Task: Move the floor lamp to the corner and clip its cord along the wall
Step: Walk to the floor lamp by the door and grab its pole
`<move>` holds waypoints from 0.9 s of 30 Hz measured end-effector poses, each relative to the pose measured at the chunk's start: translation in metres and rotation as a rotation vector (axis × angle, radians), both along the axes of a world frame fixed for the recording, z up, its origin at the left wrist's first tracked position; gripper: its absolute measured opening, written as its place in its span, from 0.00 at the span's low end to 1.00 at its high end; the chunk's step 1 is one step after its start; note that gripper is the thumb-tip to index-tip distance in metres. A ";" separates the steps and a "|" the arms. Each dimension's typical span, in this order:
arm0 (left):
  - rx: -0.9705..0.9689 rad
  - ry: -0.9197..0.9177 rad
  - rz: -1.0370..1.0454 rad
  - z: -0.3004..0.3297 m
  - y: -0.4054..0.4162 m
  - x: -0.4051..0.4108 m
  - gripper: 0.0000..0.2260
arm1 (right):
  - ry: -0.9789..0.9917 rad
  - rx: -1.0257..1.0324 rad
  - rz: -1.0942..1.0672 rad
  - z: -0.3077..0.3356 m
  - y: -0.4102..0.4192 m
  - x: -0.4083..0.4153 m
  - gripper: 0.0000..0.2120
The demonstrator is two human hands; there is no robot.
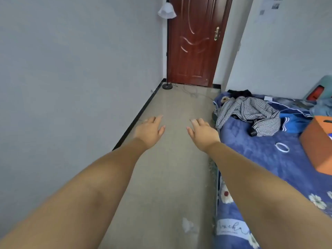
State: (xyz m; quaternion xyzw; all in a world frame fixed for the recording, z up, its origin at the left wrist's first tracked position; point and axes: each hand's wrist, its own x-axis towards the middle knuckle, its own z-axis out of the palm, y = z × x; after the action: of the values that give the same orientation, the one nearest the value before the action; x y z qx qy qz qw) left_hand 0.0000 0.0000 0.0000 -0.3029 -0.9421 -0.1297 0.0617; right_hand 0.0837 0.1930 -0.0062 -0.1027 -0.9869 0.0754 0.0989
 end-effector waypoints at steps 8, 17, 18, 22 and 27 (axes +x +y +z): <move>-0.065 -0.026 -0.075 -0.020 0.097 -0.090 0.22 | -0.039 0.004 -0.094 -0.023 0.093 -0.075 0.20; 0.014 -0.062 -0.041 0.000 0.270 -0.246 0.22 | -0.098 0.063 -0.105 0.007 0.279 -0.236 0.19; 0.020 -0.061 -0.042 0.002 0.283 -0.266 0.22 | -0.097 0.052 -0.102 0.010 0.293 -0.256 0.19; 0.026 -0.029 -0.001 -0.003 0.323 -0.357 0.22 | -0.132 0.063 -0.028 0.007 0.335 -0.351 0.17; 0.080 0.003 0.051 -0.010 0.382 -0.499 0.20 | -0.101 0.019 0.018 -0.001 0.386 -0.496 0.17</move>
State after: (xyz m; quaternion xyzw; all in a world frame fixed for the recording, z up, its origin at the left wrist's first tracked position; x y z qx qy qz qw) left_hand -0.4989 0.3822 -0.0097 -0.2763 -0.9435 -0.1652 0.0784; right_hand -0.4127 0.5793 -0.0069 -0.0966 -0.9922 0.0619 0.0494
